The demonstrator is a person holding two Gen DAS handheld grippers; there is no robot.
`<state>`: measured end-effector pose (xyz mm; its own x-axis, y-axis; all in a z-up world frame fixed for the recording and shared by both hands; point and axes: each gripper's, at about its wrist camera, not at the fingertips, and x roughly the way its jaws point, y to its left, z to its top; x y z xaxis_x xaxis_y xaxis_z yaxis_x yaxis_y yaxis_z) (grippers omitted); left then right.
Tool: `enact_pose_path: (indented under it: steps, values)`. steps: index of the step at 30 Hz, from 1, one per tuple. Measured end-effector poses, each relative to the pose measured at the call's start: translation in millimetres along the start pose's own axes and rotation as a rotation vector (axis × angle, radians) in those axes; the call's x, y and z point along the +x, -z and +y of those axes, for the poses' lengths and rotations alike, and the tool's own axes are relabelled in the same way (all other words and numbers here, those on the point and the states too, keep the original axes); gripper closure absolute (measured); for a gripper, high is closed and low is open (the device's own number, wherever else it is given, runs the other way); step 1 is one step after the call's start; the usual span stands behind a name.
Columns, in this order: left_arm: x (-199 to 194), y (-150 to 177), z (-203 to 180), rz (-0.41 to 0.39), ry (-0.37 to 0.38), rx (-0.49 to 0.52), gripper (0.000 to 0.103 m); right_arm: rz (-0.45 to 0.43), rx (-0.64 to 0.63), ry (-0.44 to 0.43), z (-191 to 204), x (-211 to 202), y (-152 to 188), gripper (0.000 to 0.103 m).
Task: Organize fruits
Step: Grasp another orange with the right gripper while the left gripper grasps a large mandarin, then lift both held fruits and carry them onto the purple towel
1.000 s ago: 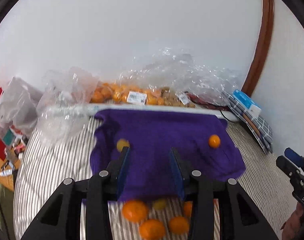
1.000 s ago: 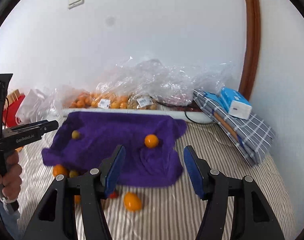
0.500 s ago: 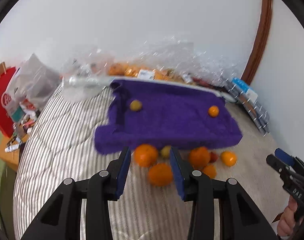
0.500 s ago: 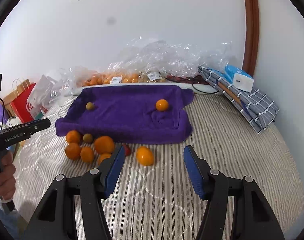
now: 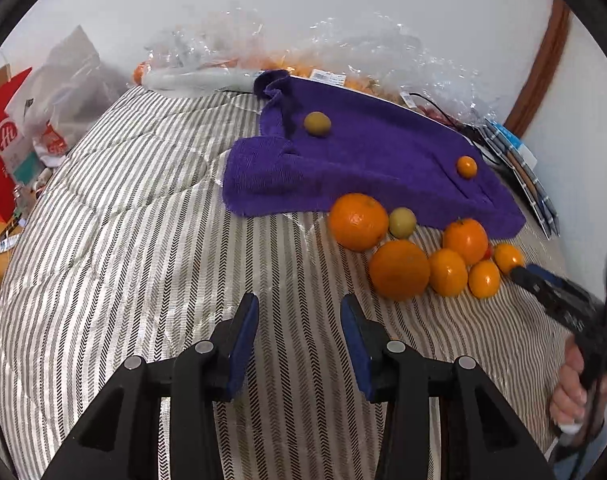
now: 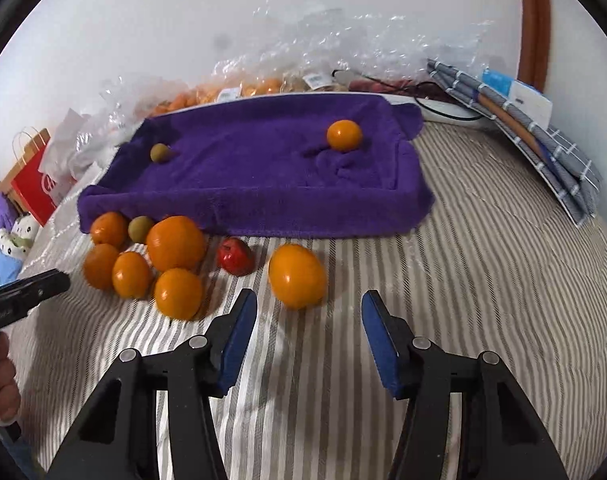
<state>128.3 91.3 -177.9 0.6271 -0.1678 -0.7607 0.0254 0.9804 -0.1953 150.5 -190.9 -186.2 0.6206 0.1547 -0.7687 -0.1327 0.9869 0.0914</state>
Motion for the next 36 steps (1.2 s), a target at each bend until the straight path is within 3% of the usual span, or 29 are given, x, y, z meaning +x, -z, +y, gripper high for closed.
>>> enact_pose_path:
  steps: [3, 4, 6, 12, 22, 28, 30, 36]
  values:
    - [-3, 0, -2, 0.002, 0.019, 0.023, 0.063, 0.014, -0.006, 0.020, 2, 14, -8, 0.051]
    - [-4, 0, -4, 0.002, 0.028, 0.027, 0.063, 0.024, -0.007, 0.024, 2, 18, -10, 0.061]
    - [-3, -3, -9, 0.009, 0.053, 0.031, 0.063, 0.031, -0.015, 0.023, 3, 22, -12, 0.071]
    - [3, -13, -32, 0.014, 0.134, 0.036, 0.063, -0.012, -0.042, 0.051, 4, 9, -5, 0.071]
    - [30, -19, -59, 0.026, 0.072, 0.082, 0.058, -0.087, 0.067, 0.020, -23, -17, 11, 0.071]
    - [34, -19, -61, -0.024, 0.043, 0.082, 0.058, -0.087, 0.083, 0.025, -24, -16, 10, 0.071]
    - [32, -20, -58, -0.026, 0.068, 0.074, 0.064, -0.094, 0.093, 0.026, -27, -18, 11, 0.071]
    - [15, -15, -47, -0.115, 0.118, 0.023, 0.065, -0.119, 0.129, 0.027, -33, -22, 12, 0.071]
